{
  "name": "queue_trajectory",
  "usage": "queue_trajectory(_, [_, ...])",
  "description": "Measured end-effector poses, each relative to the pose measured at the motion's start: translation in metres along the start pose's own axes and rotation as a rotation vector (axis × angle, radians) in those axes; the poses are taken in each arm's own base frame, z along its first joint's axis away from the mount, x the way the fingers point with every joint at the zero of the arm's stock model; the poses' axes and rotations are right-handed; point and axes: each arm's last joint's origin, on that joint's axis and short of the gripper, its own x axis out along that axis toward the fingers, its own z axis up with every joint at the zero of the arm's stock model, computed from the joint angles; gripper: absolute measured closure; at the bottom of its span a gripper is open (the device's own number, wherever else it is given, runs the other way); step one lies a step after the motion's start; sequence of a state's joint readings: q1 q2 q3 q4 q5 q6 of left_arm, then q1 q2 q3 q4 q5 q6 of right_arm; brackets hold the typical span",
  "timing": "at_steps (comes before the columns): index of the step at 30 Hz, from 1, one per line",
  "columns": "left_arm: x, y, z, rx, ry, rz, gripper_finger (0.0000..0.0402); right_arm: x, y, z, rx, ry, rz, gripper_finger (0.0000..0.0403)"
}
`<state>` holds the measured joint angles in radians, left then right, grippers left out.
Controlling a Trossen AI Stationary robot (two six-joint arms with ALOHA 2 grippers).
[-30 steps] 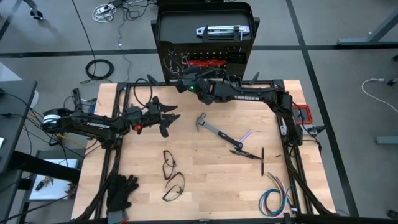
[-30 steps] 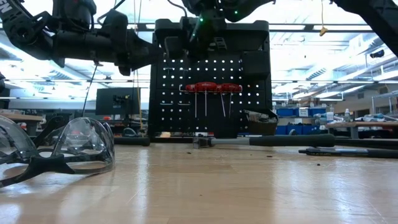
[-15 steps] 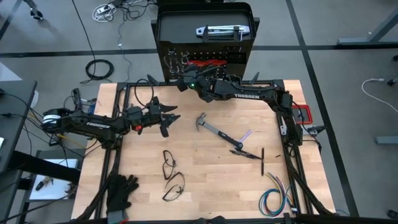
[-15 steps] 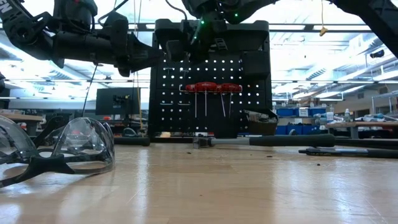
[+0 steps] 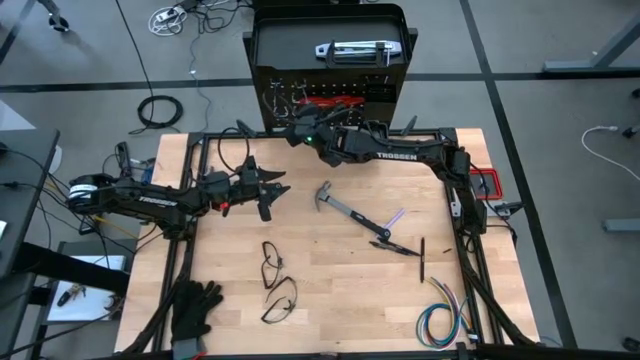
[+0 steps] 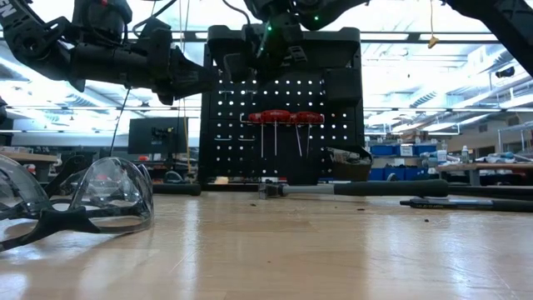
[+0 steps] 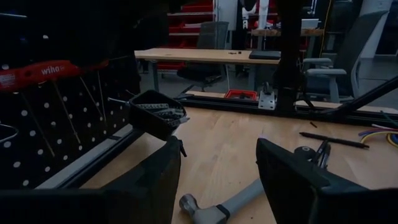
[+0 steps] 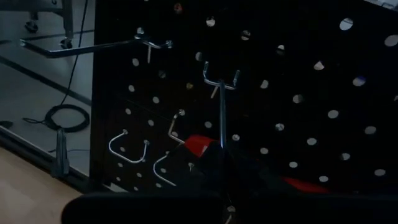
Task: Hang tools onto peg board
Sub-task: Move the hook from bottom to top
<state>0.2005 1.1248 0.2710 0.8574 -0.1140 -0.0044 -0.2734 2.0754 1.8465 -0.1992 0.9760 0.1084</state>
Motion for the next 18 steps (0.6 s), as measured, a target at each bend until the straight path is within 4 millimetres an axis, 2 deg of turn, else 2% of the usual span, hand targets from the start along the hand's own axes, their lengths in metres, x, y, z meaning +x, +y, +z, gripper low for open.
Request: queue_trajectory(18, [0.0,0.0,-0.0012,0.001,0.013,0.001,0.0195,0.0044,-0.0051,0.0035,0.021,0.003,0.049,0.0394])
